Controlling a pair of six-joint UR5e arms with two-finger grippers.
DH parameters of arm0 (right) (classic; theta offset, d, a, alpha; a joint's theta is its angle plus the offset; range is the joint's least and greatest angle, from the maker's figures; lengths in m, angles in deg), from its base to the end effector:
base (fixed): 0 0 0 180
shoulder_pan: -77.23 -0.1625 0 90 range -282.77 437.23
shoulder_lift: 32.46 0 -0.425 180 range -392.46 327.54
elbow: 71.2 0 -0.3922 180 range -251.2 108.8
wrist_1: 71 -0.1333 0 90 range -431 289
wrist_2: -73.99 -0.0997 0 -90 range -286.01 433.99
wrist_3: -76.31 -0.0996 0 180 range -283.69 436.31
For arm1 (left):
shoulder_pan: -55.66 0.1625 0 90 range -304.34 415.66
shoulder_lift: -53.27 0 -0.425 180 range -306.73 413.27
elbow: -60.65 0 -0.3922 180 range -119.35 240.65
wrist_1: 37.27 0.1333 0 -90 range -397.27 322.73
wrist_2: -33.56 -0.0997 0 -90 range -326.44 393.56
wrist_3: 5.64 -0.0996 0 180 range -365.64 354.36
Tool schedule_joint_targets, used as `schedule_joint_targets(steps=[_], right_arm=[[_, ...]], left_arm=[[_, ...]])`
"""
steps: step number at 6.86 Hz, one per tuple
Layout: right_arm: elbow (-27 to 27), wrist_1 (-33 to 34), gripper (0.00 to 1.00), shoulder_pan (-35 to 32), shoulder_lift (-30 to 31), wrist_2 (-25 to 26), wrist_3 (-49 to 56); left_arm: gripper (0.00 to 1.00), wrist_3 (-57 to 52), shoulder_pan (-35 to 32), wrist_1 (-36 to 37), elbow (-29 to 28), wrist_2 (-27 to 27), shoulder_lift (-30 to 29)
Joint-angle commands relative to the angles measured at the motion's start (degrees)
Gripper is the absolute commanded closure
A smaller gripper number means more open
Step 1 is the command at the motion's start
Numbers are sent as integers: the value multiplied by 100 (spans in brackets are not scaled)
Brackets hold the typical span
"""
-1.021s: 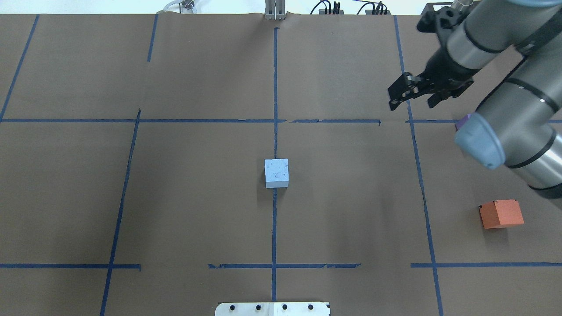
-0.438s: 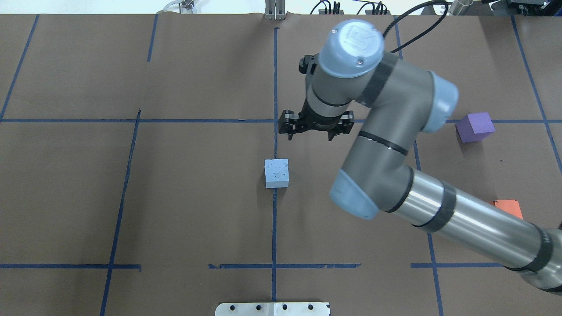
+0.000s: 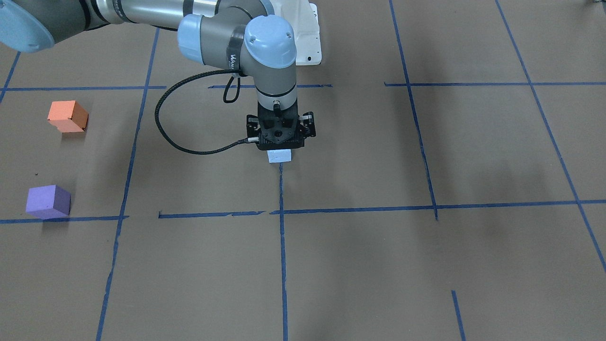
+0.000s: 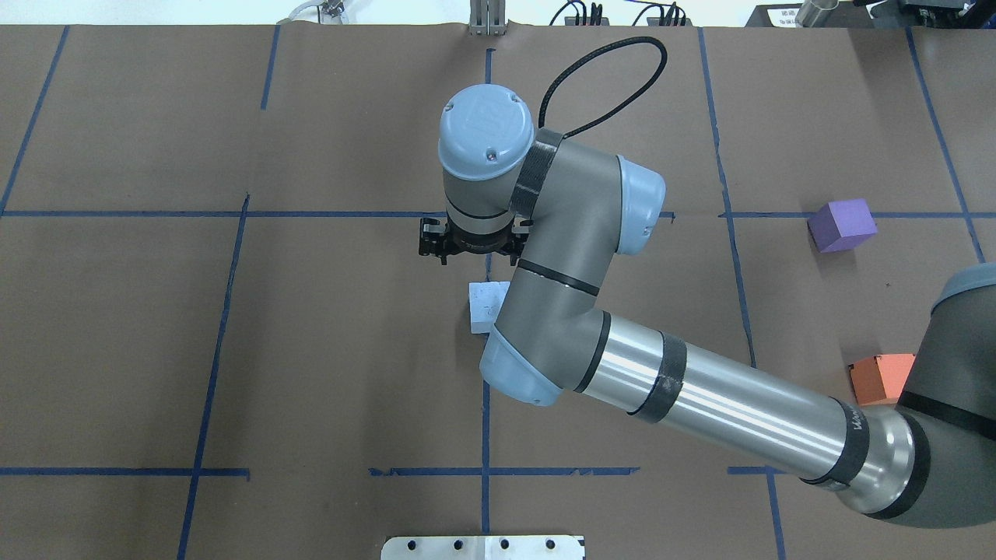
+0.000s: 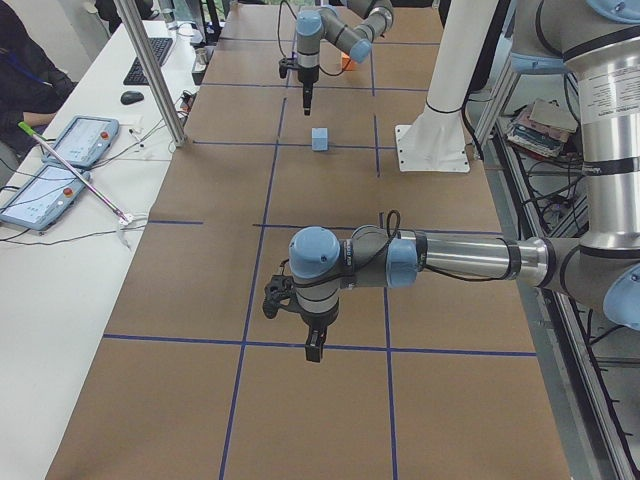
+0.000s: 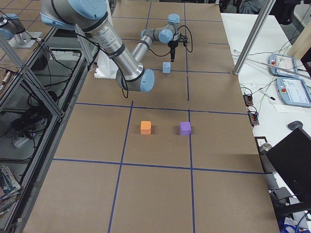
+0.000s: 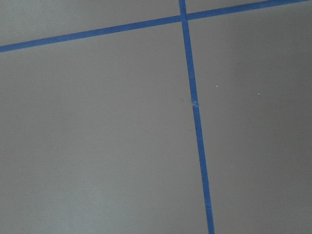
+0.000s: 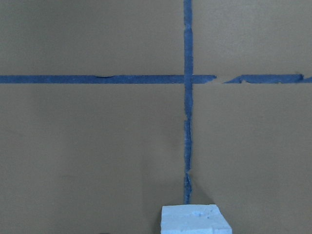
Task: Place blue block between orange and purple blocks
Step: 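Lower the right gripper over the light blue cube at the table center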
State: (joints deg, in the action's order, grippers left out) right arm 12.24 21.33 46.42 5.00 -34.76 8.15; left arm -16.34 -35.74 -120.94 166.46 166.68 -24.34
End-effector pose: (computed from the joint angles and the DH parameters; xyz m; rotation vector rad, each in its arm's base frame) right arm -0.5898 -0.4697 0.1384 0.0558 -0.8141 0.0231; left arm -0.0749 -0.3945 0.6319 0.0312 0.7539 0.1354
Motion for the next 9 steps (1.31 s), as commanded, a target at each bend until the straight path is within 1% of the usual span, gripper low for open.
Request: schedule_joint_targets(steps=[1, 3, 6, 7, 8, 9], right_arm=[[-126, -154, 1, 66, 147, 30, 30], [-100, -154, 1, 162, 297, 30, 30], [-152, -154, 1, 382, 323, 47, 30], [-153, -163, 19, 426, 393, 30, 30], [-170, -163, 26, 426, 394, 38, 57], [-179, -171, 26, 426, 394, 39, 92]], left_arm=[[0, 16, 0, -1, 2, 135, 0], [0, 25, 0, -1, -16, 135, 0], [0, 25, 0, -1, -16, 135, 0], [0, 25, 0, -1, -16, 135, 0], [0, 25, 0, -1, -16, 135, 0], [0, 25, 0, -1, -16, 135, 0]])
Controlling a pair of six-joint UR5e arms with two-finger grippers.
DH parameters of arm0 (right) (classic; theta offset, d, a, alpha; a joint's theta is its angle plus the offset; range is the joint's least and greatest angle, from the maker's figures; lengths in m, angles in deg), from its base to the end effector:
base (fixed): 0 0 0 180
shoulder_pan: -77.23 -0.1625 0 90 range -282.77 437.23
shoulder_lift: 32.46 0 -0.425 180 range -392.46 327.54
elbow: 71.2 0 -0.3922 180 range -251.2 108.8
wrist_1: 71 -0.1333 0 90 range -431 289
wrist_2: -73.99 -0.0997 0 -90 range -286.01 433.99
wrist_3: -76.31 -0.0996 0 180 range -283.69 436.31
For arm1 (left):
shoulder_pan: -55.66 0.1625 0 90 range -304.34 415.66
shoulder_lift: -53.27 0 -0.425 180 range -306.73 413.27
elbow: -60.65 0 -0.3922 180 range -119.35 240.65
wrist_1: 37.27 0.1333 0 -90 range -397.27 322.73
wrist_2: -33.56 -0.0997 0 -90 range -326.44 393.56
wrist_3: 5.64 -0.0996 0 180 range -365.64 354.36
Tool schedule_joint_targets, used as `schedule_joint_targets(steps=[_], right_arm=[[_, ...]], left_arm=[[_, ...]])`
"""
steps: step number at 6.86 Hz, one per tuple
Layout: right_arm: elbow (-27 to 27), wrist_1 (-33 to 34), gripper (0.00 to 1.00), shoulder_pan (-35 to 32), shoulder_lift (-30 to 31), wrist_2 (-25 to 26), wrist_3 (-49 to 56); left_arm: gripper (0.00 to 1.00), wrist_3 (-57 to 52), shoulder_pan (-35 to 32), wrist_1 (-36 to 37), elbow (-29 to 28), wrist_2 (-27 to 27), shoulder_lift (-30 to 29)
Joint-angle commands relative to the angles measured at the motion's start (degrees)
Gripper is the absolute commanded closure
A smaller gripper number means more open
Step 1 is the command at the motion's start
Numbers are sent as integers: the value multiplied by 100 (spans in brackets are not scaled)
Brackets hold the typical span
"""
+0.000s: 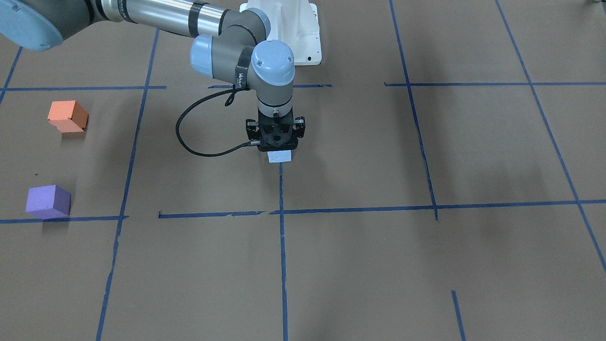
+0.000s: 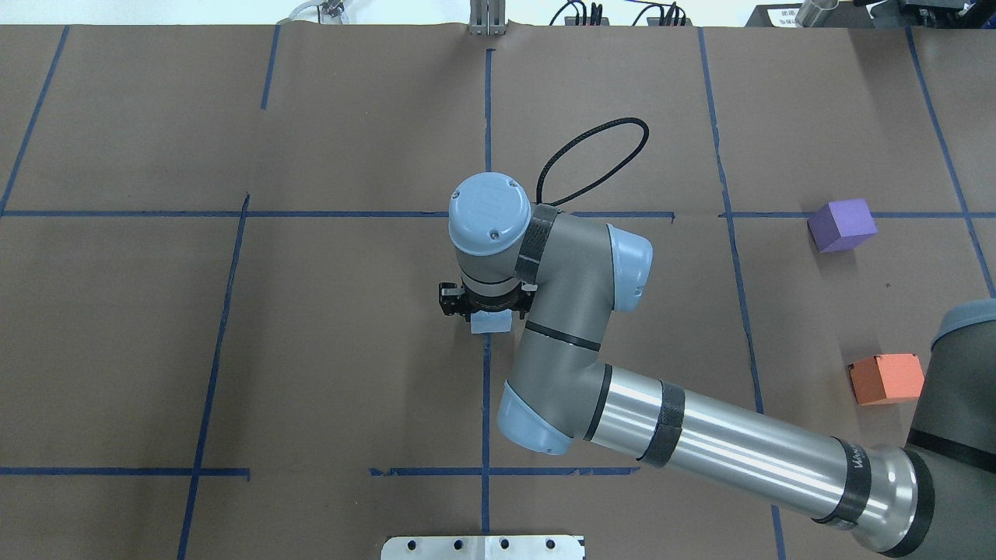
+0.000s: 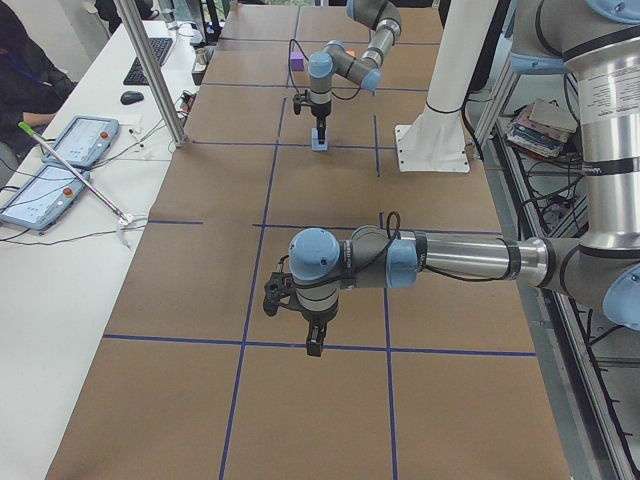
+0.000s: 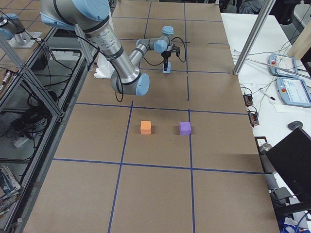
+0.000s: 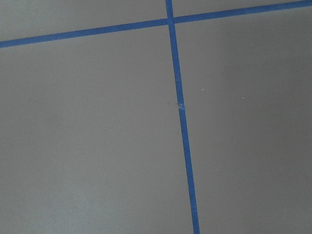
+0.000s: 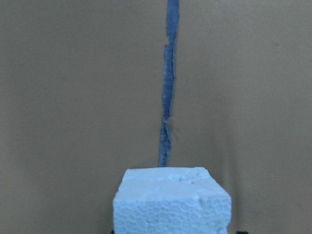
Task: Place blue block between orange and purple blocks
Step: 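Grasp the light blue cube with the right gripper and carry it toward the purple cube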
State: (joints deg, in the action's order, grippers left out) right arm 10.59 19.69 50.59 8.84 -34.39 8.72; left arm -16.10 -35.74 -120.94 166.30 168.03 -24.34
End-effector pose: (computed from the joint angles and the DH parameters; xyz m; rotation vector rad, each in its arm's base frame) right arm -0.6289 -0.4295 0.1971 0.0058 -0.7538 -0.0411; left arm -0.0732 -0.3945 0.6316 0.0296 0.7776 0.1293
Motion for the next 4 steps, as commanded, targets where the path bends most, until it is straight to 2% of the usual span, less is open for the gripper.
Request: schedule_joint_targets(steps=[1, 2, 4], right_arm=[[-5, -7, 30, 0, -8, 1, 44], [29, -7, 42, -113, -43, -42, 62], [249, 28, 43, -639, 79, -401, 254]], left_arm=[[0, 0, 0, 0, 0, 0, 0], [0, 0, 0, 0, 0, 0, 0], [0, 0, 0, 0, 0, 0, -9]])
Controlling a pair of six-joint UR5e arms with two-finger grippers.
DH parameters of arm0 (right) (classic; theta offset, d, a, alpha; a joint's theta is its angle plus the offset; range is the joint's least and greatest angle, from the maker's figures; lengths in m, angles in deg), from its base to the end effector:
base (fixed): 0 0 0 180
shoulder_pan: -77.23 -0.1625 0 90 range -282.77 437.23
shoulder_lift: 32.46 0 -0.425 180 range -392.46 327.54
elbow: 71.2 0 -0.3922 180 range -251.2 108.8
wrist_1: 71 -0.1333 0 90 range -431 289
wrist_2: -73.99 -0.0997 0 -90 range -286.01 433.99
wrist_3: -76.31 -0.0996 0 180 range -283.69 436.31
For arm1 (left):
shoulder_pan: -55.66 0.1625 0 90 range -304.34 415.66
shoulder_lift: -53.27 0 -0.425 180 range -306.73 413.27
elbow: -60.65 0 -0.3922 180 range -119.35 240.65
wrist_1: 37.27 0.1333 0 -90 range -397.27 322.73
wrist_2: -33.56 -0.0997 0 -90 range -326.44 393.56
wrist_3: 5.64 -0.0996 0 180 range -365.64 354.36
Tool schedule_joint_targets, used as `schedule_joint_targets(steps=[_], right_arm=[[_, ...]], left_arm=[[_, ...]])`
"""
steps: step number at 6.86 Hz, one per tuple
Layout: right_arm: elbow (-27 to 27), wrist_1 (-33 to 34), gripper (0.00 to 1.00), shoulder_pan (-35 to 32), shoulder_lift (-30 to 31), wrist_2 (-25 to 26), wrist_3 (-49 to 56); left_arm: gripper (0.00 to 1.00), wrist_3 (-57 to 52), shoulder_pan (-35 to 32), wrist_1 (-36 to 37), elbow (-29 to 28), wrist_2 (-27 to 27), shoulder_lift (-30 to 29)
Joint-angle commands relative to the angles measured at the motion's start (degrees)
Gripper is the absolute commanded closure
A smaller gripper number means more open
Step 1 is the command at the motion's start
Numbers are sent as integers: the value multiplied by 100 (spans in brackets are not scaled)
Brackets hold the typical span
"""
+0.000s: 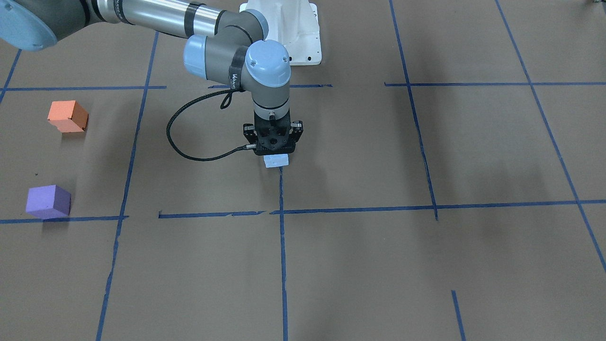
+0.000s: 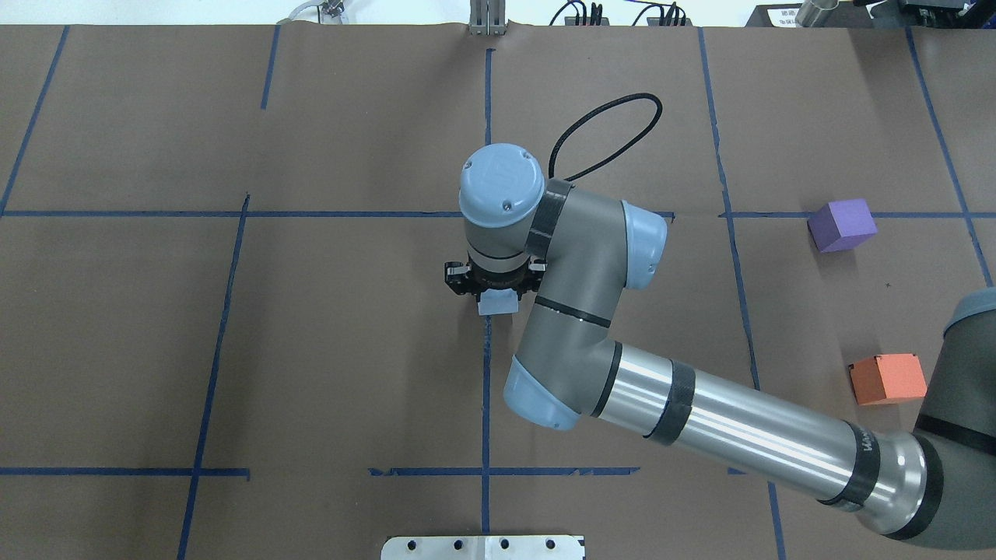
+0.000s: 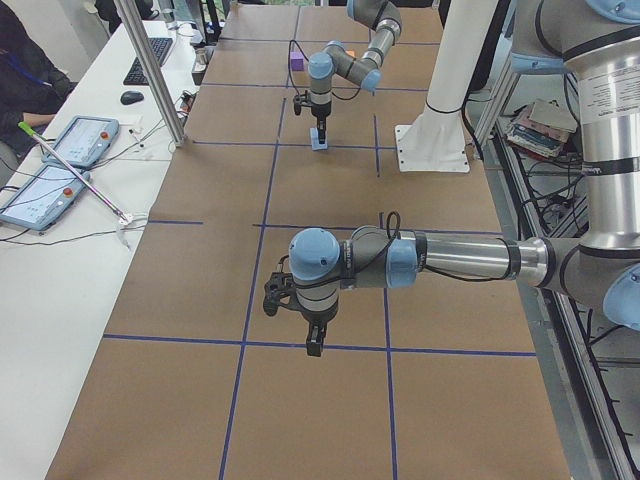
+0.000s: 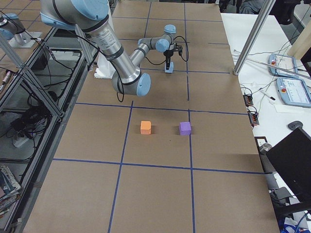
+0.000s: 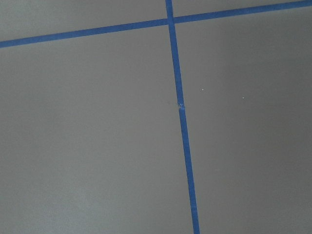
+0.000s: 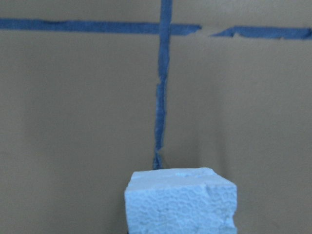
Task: Place blue block between orange and purple blocks
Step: 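Grasp the light blue cube with the right gripper and carry it toward the purple cube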
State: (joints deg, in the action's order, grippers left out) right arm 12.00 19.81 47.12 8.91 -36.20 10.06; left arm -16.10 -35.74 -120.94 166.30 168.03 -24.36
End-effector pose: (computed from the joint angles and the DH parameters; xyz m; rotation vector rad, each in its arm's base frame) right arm -0.5972 -0.4607 0.1869 0.0202 -0.7837 -0.0209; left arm -0.0732 -0.3946 0.6315 0.0299 0.7776 0.1294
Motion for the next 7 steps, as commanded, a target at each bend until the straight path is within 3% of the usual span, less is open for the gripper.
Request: schedule_joint_targets(steps=[1, 2, 4, 7], right_arm=[[291, 15, 42, -528, 360, -308, 243], [893, 33, 42, -870, 1112, -466, 809], [2098, 697, 42, -1417, 2300, -643, 2022], [2831, 509, 42, -2207, 4005, -871, 2614]], left_arm=[[0, 0, 0, 0, 0, 0, 2], [0, 0, 0, 0, 0, 0, 2], [0, 0, 0, 0, 17, 0, 2], [0, 0, 0, 0, 26, 0, -6]])
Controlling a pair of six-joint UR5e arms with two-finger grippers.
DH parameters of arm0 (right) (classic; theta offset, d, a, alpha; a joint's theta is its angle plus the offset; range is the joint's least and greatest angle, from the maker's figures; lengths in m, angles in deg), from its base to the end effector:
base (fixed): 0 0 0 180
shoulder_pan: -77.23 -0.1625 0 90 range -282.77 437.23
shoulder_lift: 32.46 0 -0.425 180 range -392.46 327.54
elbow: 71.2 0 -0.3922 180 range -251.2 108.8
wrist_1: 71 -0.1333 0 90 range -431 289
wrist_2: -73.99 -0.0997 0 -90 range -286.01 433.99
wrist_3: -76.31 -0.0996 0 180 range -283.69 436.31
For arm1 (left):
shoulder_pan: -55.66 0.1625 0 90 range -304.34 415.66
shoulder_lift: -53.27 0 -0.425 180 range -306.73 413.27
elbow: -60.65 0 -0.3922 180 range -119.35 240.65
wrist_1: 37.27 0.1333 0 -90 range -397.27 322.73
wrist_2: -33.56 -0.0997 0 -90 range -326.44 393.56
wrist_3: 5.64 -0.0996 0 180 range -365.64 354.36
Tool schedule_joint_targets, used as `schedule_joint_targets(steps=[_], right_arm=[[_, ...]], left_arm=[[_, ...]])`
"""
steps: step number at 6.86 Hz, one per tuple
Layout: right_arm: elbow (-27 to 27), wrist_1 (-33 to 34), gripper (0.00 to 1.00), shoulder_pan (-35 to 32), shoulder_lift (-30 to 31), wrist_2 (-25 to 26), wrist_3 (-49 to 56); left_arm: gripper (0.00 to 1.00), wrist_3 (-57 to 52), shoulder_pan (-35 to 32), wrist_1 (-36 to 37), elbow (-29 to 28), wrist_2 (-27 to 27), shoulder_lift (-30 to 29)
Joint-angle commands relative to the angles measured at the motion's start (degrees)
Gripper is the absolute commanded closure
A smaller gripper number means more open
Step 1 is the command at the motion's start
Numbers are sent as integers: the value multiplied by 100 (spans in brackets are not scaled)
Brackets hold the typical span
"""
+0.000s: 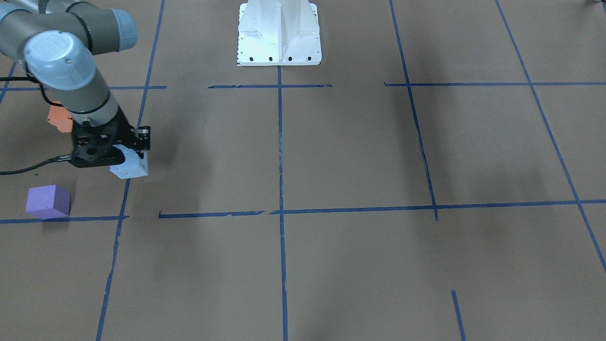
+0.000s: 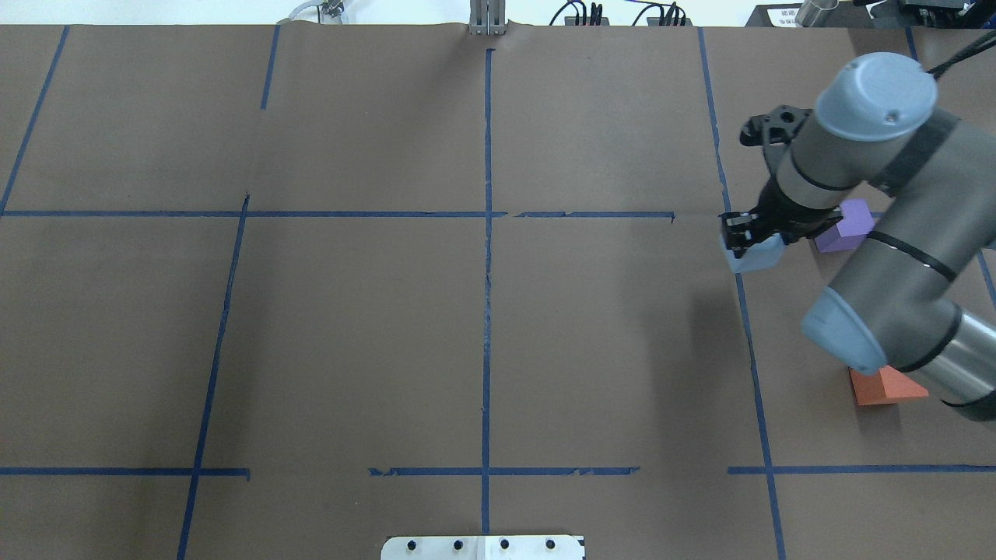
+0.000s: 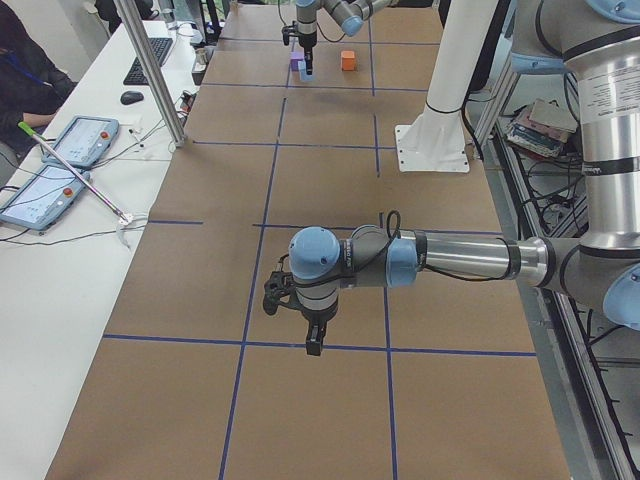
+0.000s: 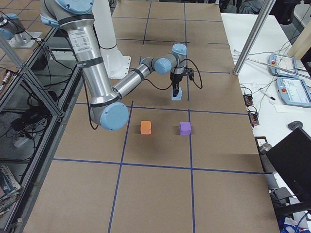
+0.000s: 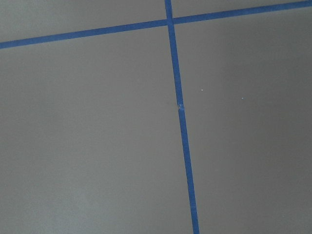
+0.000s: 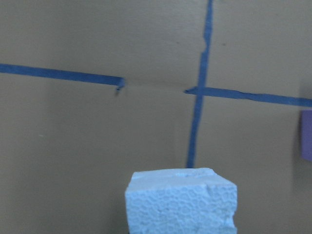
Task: Place blue block between orange and purple blocks
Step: 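Lower the cube into the gap between purple and orange cubes, open gripper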
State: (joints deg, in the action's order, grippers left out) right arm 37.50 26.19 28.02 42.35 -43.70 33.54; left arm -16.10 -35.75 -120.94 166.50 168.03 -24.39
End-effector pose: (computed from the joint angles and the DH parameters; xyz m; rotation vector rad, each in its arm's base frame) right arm -0.3036 -0.4851 0.3880 0.0246 -0.6580 -0.0793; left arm -0.0733 -0.3950 0.6296 0.0338 0.7772 0.1308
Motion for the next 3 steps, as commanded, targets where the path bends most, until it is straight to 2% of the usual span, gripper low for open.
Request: schedule_joint_targets(steps=[1, 2, 3], right_arm=[[317, -827, 42, -413, 1241, -166, 269], [309, -1495, 42, -475, 1777, -227, 234], [213, -1789, 41, -467, 2035, -228, 225]], left_arm=[[0, 9, 0, 0, 6, 0, -4], [0, 0, 0, 0, 15, 0, -4], [0, 0, 0, 0, 15, 0, -4]])
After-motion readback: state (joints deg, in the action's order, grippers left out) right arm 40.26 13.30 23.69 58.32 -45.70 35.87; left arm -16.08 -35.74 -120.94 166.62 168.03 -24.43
